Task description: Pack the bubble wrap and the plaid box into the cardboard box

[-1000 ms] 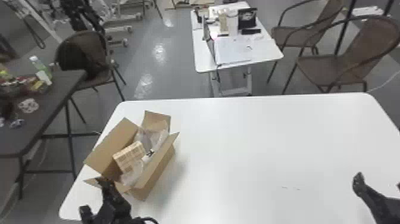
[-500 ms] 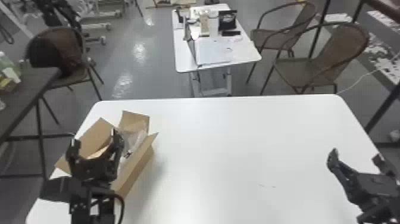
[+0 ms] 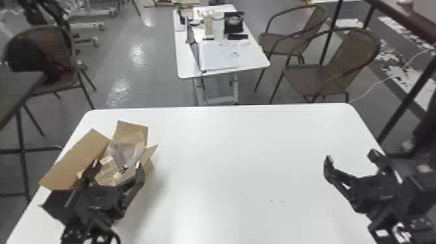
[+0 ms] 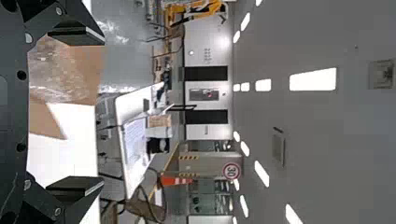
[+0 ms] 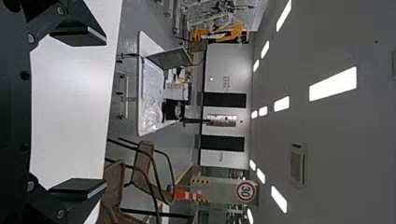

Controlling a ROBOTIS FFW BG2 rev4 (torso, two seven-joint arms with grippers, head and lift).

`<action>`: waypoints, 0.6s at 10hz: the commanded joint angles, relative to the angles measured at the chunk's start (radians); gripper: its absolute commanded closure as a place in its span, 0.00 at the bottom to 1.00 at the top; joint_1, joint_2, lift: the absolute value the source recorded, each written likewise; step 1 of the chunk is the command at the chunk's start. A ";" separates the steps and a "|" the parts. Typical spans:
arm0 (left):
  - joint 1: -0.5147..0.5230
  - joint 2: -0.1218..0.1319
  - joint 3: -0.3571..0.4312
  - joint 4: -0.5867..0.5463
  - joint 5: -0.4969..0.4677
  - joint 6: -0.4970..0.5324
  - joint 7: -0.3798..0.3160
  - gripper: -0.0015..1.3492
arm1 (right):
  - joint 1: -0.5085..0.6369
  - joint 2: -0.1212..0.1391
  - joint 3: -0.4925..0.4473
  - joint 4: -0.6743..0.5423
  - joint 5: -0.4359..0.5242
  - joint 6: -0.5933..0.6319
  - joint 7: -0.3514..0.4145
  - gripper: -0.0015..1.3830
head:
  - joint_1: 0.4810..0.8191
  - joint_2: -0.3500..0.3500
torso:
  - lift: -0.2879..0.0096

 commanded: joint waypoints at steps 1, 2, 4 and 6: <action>0.079 -0.004 0.004 -0.013 0.026 0.000 0.007 0.17 | 0.052 -0.001 -0.008 -0.030 -0.029 0.045 0.000 0.16 | 0.63 0.61 | 0.91; 0.121 -0.004 0.013 -0.030 0.033 -0.020 0.018 0.17 | 0.082 -0.001 -0.012 -0.083 -0.004 0.098 -0.001 0.21 | 0.63 0.61 | 0.91; 0.163 -0.004 -0.004 -0.053 -0.002 -0.066 0.056 0.17 | 0.145 0.025 0.003 -0.113 0.019 0.118 -0.004 0.30 | 0.63 0.64 | 0.91; 0.164 -0.004 0.003 -0.059 -0.008 -0.061 0.056 0.17 | 0.136 0.046 0.000 -0.111 0.042 0.137 -0.004 0.30 | 0.63 0.66 | 0.91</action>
